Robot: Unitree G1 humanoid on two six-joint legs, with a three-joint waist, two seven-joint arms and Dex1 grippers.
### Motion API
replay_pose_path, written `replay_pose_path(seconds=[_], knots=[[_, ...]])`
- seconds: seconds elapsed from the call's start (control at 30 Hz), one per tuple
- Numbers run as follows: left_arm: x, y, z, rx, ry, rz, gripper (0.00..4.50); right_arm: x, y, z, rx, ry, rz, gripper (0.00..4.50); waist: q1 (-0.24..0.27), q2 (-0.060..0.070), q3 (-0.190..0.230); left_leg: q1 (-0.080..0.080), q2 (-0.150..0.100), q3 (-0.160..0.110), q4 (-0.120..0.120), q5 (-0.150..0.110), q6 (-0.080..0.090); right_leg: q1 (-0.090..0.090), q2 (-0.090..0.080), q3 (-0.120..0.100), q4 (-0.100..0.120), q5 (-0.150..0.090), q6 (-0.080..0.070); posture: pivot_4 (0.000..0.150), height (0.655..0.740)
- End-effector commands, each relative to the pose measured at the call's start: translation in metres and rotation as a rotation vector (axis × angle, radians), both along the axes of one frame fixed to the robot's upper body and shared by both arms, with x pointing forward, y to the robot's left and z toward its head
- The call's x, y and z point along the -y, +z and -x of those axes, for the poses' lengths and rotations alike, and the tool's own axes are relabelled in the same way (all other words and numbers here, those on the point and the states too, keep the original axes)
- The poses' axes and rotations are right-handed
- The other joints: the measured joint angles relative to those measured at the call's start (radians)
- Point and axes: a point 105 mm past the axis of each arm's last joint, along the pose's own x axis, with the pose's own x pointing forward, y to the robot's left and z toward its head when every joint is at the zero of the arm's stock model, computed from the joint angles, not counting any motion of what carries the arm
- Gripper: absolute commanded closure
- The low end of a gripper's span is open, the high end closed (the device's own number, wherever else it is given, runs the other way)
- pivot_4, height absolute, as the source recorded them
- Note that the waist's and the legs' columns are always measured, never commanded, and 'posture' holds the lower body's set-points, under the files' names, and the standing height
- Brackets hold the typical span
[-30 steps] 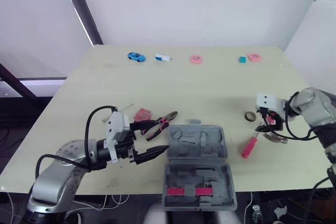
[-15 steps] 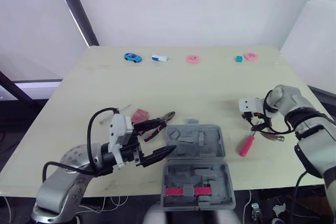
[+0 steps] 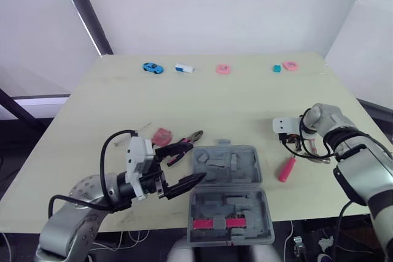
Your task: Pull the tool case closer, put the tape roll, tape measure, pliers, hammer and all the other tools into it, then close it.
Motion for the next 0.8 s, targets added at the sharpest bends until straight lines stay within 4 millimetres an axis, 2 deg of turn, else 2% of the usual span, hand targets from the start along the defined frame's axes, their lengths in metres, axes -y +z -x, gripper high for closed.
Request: replay_pose_path(seconds=[0.03, 0.2, 0.37, 0.57, 0.8], knots=[[0.003, 0.012, 0.005, 0.061, -0.014, 0.003, 0.0, -0.003, 0.016, -0.008, 0.05, 0.013, -0.004, 4.47, 0.0, 0.0, 0.0, 0.0, 0.0, 0.0, 0.0, 0.0, 0.0, 0.0, 0.0, 0.0, 0.0, 0.0, 0.0, 0.15, 0.74], [0.001, 0.01, 0.004, 0.06, -0.008, 0.006, 0.0, 0.003, 0.021, -0.006, 0.037, 0.038, 0.031, 4.47, 0.0, 0.0, 0.0, 0.0, 0.0, 0.0, 0.0, 0.0, 0.0, 0.0, 0.0, 0.0, 0.0, 0.0, 0.0, 0.15, 0.74], [-0.004, 0.007, 0.002, 0.051, 0.011, 0.012, 0.0, -0.007, 0.034, -0.005, 0.005, 0.117, 0.043, 4.47, -0.002, 0.001, 0.0, 0.0, 0.0, 0.0, 0.0, 0.0, 0.0, 0.0, 0.0, 0.0, 0.0, 0.0, 0.0, 0.15, 0.74], [-0.018, 0.0, 0.0, 0.038, 0.083, 0.001, 0.0, -0.05, 0.054, -0.002, -0.027, 0.274, 0.009, 4.47, -0.001, 0.003, 0.002, 0.001, 0.001, 0.0, 0.0, 0.0, 0.0, 0.0, 0.001, 0.0, 0.001, 0.0, 0.0, 0.15, 0.74], [-0.042, -0.01, -0.001, 0.039, 0.221, -0.033, 0.0, -0.105, 0.072, 0.018, -0.083, 0.478, 0.007, 4.47, 0.0, 0.004, 0.002, 0.0, 0.001, 0.0, 0.0, 0.0, 0.0, 0.0, 0.0, -0.001, 0.0, 0.0, 0.0, 0.15, 0.74]])
